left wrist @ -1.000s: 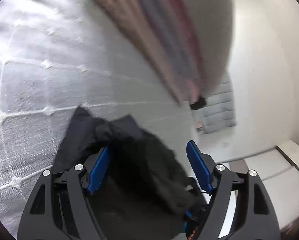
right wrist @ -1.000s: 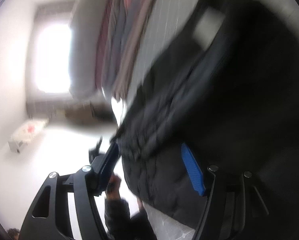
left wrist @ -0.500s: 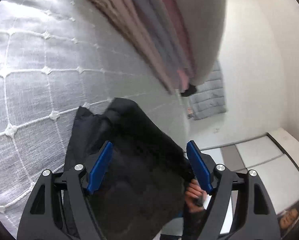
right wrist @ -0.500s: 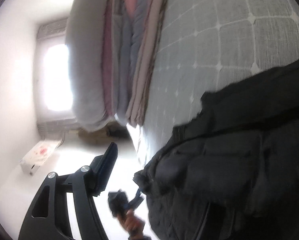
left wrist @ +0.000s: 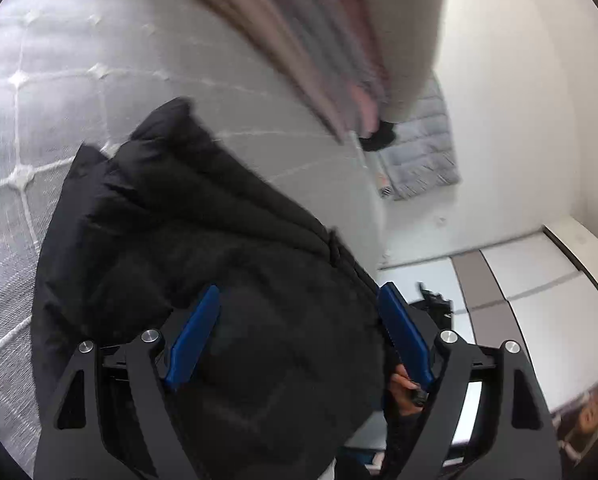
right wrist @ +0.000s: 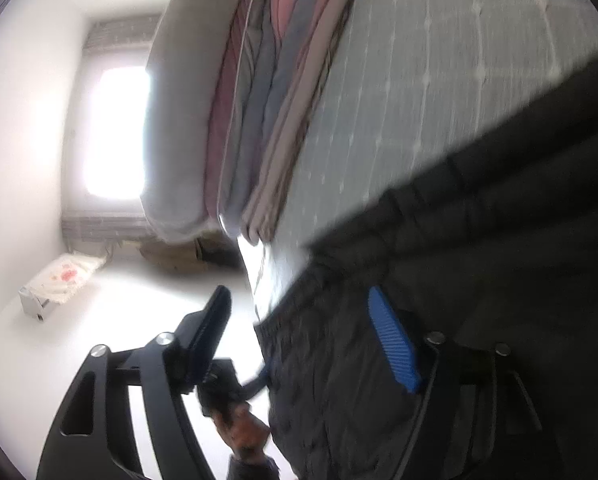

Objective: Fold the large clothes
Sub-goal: 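Move both open grippers to the side edge of the folded black jacket, then close the left gripper on the side edge of the jacket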

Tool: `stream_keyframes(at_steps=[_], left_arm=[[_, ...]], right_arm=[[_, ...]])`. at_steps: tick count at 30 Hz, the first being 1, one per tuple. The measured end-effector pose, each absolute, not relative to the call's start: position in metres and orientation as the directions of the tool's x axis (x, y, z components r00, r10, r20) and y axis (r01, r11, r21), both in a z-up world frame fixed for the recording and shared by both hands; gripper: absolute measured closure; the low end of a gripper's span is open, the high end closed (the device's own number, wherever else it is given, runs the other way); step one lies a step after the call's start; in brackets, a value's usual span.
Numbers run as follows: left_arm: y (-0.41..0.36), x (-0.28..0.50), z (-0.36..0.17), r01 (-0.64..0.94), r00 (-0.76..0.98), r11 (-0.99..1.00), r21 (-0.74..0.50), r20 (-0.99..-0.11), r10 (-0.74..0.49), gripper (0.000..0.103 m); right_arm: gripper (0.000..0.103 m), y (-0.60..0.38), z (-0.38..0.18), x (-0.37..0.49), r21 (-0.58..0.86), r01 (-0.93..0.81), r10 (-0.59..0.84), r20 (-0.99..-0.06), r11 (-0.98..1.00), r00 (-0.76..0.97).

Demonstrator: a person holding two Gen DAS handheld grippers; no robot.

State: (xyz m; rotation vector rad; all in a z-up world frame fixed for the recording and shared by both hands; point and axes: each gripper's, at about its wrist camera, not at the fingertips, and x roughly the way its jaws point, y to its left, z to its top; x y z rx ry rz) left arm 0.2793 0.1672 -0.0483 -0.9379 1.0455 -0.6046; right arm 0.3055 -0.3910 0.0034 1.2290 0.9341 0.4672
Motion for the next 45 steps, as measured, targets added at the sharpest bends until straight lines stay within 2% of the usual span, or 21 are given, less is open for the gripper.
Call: stream_keyframes(at_steps=[3,6,10,13,15,18,21,23,25,29,34,45], left_arm=[[0.159,0.286,-0.058,-0.008,0.403,0.534,-0.845,-0.492,-0.772,0.025],[0.156,0.286,-0.051,-0.005,0.415,0.559,-0.829,-0.510,-0.753,0.025],[0.157,0.272,-0.014,0.068,0.471,0.558,-0.827,-0.466,-0.749,0.025],[0.171,0.250,0.015,0.127,0.518,0.551,-0.825,-0.418,-0.746,0.025],[0.182,0.230,0.026,0.146,0.538,0.545,-0.826,-0.396,-0.744,0.023],[0.201,0.193,0.028,0.134,0.572,0.551,-0.824,-0.389,-0.722,0.022],[0.222,0.156,0.019,0.057,0.600,0.571,-0.819,-0.430,-0.675,0.022],[0.229,0.141,0.009,0.014,0.606,0.575,-0.818,-0.451,-0.655,0.022],[0.246,0.116,-0.005,-0.043,0.610,0.573,-0.818,-0.476,-0.634,0.022],[0.272,0.077,-0.032,-0.100,0.599,0.470,-0.877,-0.430,-0.675,0.022],[0.273,0.053,-0.065,-0.159,0.583,0.374,-0.913,-0.393,-0.711,0.018],[0.246,0.062,-0.098,-0.250,0.582,0.289,-0.924,-0.382,-0.718,0.018]], right_arm=[[0.032,-0.399,-0.022,0.319,0.898,0.253,0.715,-0.439,0.359,0.544],[0.032,-0.405,-0.020,0.312,0.899,0.261,0.708,-0.437,0.351,0.555],[0.032,-0.411,0.038,0.267,0.895,0.104,0.698,-0.407,0.434,0.589],[0.031,-0.426,0.064,0.214,0.861,0.040,0.664,-0.420,0.507,0.618],[0.028,-0.438,0.063,0.187,0.844,0.052,0.635,-0.442,0.534,0.633],[0.028,-0.463,0.031,0.154,0.841,0.157,0.606,-0.491,0.518,0.626],[0.028,-0.476,0.003,0.147,0.822,0.237,0.595,-0.545,0.518,0.590],[0.028,-0.483,0.007,0.131,0.845,0.240,0.582,-0.510,0.478,0.634],[0.028,-0.479,0.029,0.113,0.848,0.170,0.571,-0.473,0.502,0.671],[0.028,-0.453,0.056,0.085,0.823,0.098,0.580,-0.474,0.560,0.663],[0.028,-0.426,0.061,0.058,0.831,0.057,0.616,-0.453,0.553,0.644],[0.027,-0.365,0.052,0.059,0.849,0.035,0.664,-0.438,0.528,0.605]])
